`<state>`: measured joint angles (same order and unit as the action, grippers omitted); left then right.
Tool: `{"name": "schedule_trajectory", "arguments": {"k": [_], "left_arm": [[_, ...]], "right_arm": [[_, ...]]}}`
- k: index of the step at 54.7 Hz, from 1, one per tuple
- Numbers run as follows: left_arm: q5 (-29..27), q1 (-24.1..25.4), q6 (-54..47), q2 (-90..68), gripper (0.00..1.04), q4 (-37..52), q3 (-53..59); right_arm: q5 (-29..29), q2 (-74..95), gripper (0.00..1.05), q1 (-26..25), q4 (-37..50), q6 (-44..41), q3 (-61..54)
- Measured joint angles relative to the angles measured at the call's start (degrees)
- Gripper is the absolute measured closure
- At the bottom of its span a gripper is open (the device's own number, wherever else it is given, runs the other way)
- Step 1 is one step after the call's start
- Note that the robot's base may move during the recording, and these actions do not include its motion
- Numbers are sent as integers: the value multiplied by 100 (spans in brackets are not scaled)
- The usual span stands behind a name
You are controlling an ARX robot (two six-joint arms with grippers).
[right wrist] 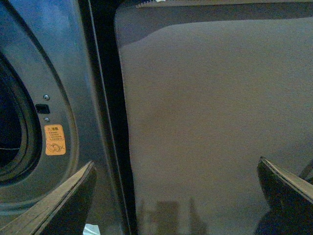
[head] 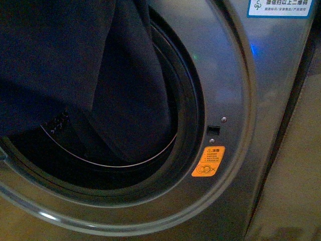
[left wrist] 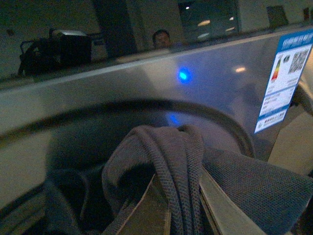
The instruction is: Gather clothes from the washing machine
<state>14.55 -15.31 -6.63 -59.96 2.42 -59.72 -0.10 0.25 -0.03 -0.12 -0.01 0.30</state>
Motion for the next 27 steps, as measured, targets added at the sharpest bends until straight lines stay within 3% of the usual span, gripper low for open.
{"name": "schedule_trajectory", "arguments": {"k": [13,27], "left_arm": [[-96,-662,-85,-472,98,-299,-1187],[-446,-1917,-238,-1263,98,-839,-2999]], "right_arm": [[2,0,7,0,0,0,0],[0,0,7,0,0,0,0]]}}
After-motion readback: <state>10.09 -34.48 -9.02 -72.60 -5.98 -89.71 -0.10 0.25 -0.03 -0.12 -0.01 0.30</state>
